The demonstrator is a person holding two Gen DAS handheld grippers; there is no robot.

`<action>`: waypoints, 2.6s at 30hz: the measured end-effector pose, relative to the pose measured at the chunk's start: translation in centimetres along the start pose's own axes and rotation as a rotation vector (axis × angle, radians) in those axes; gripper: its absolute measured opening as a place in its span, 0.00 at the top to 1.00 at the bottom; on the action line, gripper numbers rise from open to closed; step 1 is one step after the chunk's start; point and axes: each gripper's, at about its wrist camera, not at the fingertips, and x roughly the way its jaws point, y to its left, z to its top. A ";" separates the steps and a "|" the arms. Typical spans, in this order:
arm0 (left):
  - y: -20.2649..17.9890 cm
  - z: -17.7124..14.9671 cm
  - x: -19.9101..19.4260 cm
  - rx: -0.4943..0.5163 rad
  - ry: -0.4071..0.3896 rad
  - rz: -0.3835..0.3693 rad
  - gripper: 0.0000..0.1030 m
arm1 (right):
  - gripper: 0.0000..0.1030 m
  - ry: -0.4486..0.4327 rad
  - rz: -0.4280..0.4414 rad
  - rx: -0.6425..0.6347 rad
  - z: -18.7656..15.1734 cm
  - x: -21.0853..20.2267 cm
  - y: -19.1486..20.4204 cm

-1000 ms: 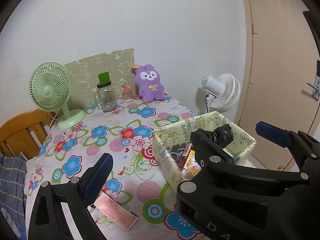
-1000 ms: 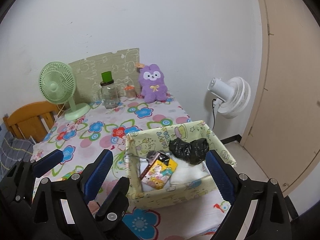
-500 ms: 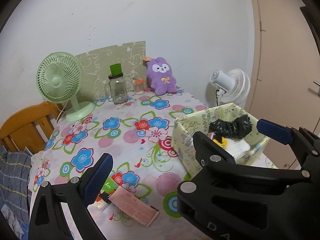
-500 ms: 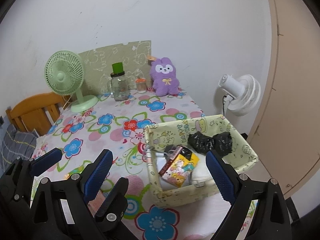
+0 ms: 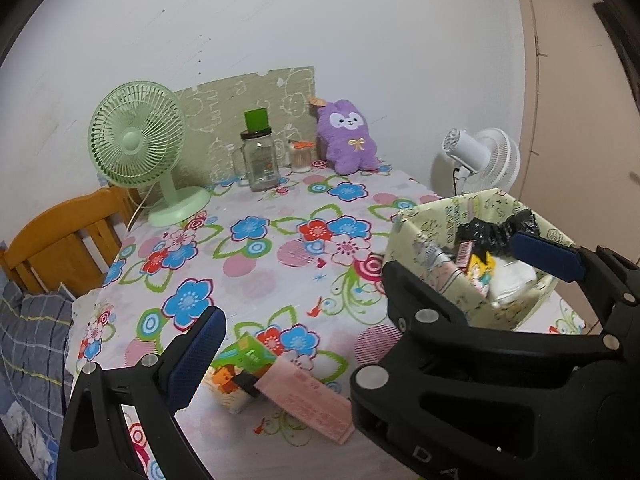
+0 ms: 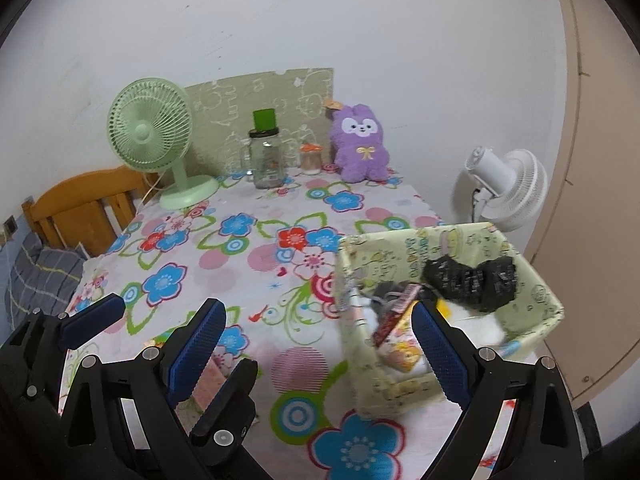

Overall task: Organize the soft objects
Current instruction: 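Withdraw both open tools from the box, then move both open tools down toward the pink card and green-orange tissue pack, then grasp the pink card with the right tool while the left tool grasps the tissue pack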

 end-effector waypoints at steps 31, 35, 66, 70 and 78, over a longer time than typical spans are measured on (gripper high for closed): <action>5.2 -5.7 3.4 -0.026 0.126 0.005 0.03 | 0.07 0.125 0.086 -0.106 -4.1 5.1 6.6; 6.0 -6.5 3.9 -0.049 0.144 0.002 0.03 | 0.07 0.169 0.105 -0.100 -4.7 6.2 7.0; 7.9 -8.3 7.6 -0.062 0.248 0.045 0.04 | 0.56 0.344 0.154 -0.102 -6.7 10.1 8.7; 8.0 -7.7 8.1 -0.051 0.247 0.069 0.04 | 0.56 0.333 0.137 -0.075 -6.2 10.3 7.9; 8.1 -6.8 9.8 -0.036 0.263 0.064 0.03 | 0.56 0.331 0.106 -0.050 -5.5 11.1 7.2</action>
